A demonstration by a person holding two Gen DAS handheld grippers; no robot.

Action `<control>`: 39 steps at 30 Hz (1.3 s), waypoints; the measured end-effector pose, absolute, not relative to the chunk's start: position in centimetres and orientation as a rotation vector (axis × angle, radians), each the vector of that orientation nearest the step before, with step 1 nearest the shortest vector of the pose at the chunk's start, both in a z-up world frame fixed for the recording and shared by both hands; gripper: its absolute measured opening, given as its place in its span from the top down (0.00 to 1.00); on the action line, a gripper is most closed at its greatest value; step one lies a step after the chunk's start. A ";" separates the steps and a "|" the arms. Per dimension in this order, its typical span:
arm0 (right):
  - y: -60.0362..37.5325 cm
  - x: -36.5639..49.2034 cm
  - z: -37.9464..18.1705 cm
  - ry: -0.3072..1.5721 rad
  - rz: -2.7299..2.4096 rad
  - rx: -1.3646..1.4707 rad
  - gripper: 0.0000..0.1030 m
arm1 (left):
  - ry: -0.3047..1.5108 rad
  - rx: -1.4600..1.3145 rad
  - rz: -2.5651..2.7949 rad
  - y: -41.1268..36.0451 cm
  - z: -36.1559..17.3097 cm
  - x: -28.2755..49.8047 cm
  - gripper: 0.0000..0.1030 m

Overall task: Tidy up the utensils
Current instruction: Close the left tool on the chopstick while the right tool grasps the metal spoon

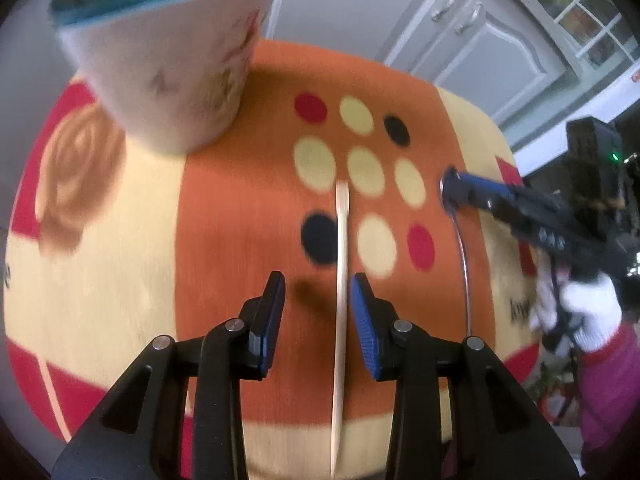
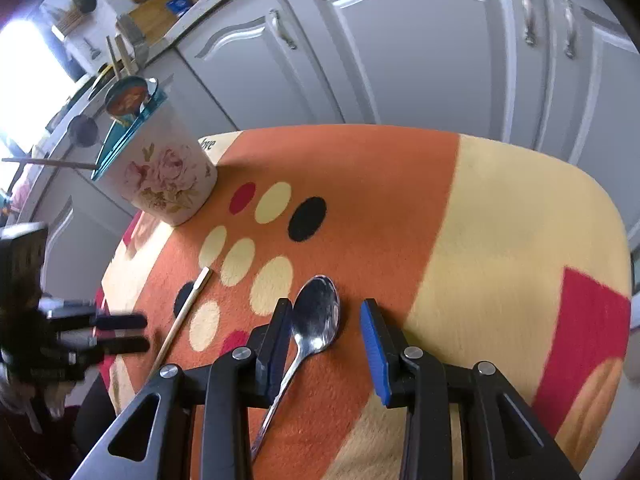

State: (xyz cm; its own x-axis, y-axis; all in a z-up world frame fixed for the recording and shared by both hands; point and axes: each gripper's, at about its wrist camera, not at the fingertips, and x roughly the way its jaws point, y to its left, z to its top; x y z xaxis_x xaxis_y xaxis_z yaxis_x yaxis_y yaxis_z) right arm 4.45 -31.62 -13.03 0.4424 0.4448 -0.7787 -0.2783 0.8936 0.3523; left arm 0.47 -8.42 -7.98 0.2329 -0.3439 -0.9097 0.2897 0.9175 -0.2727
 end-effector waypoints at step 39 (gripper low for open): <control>-32.0 5.1 -13.3 1.010 0.612 0.162 0.97 | 1.209 0.156 -0.452 -14.6 -9.7 4.6 0.89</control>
State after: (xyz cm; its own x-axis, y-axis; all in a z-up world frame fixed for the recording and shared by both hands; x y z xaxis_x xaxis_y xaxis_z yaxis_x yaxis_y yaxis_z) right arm 5.13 -32.03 -13.28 0.3810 0.5495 -0.7435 -0.4044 0.8222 0.4004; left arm 4.64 -14.63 -9.74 0.2779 -0.2528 -0.9267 0.4165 0.9011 -0.1209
